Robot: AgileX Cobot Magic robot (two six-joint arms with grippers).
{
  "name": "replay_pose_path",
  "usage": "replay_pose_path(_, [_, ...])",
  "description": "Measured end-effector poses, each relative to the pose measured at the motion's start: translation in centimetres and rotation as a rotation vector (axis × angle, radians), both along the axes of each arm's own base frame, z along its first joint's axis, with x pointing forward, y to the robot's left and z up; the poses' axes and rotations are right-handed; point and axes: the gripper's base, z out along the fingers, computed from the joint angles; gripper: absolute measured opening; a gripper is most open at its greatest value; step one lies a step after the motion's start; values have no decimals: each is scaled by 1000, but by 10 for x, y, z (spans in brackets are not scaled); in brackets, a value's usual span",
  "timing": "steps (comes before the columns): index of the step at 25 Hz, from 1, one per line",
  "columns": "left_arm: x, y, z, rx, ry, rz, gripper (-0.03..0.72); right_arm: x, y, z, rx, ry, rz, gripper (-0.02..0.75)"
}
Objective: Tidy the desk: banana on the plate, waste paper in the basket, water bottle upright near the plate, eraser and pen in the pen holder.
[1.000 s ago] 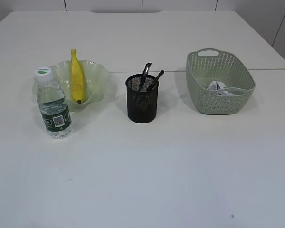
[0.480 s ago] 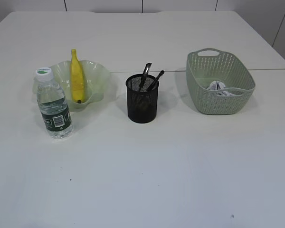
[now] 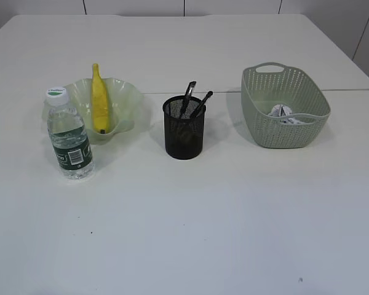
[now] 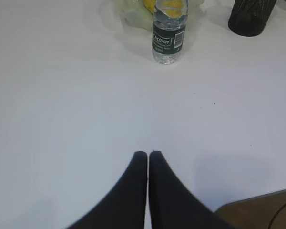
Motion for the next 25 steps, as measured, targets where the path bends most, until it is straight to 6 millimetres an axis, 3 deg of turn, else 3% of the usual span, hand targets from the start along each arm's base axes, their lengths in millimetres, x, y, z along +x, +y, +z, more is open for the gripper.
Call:
replay_pose_path(19, [0,0,0,0,0,0,-24,0,0,1,35,-32,-10,72])
replay_pose_path(25, [0,0,0,0,0,0,-24,0,0,8,79,-152,-10,72])
